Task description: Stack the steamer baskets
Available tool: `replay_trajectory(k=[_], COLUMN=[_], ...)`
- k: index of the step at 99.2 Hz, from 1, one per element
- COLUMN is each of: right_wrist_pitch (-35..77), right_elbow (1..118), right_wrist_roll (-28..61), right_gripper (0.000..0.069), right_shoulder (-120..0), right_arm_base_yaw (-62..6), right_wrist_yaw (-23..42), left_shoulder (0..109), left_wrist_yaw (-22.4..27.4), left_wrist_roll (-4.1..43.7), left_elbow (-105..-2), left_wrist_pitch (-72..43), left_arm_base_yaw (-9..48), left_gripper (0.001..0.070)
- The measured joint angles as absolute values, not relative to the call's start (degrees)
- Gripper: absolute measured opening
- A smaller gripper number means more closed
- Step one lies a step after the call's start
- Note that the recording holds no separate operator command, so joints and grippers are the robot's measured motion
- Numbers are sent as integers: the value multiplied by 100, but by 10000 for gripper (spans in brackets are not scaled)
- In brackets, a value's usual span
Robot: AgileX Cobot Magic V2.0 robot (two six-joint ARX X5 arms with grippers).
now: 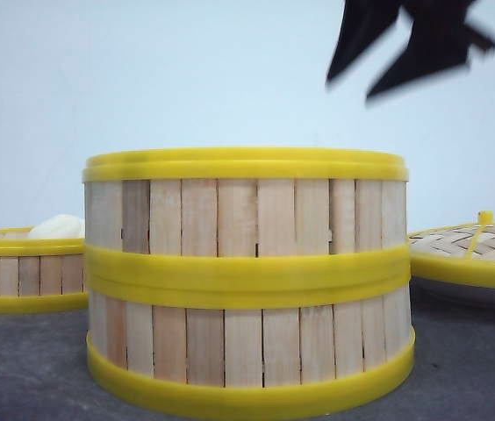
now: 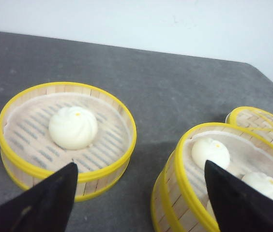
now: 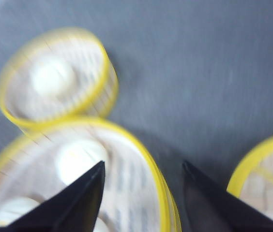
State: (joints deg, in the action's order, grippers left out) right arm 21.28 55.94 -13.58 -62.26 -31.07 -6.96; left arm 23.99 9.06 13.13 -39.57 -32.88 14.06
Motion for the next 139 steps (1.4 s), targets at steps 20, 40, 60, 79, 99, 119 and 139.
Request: replay_trajectory(k=[20,40,60,79,99,119,139], right_wrist_pitch=[2477,2821,3144,3291,3301,3301,3301], right_elbow=[5699,5699,5699,5699,5699,5699,5699], right_wrist_roll=[-1212,-1181,-1179,-1177,-1090,-1066,-1055], right_gripper=[300,300,300,300,299,299,299], right_shoulder=[-5146,-4563,-4412,-4412,-4412,-4412,-4412], right_arm_base_yaw=[-3162,-3177,-3177,-3177,-3177,-3177,-3177], right_wrist_yaw=[-703,-703,-705,-705,-705,-705,-705], left_shoulder=[3164,4462,5887,6934,7577,7926,8097], left_wrist_yaw=[224,-639,-672,-646,-565,-309,-261], left_wrist_roll=[1378,1424,1599,1922,2165,2279,2349], left_elbow=[-3968,-4213,-4595,-4604,-4604,-4626,-4637], left_wrist_pitch=[-3039,-2528,-2152,-1994,-1820,-1636,-1470], left_arm_base_yaw=[1406,1243,821,392,10,-132,-139], left_gripper=[509,509,509,509,500,392,365])
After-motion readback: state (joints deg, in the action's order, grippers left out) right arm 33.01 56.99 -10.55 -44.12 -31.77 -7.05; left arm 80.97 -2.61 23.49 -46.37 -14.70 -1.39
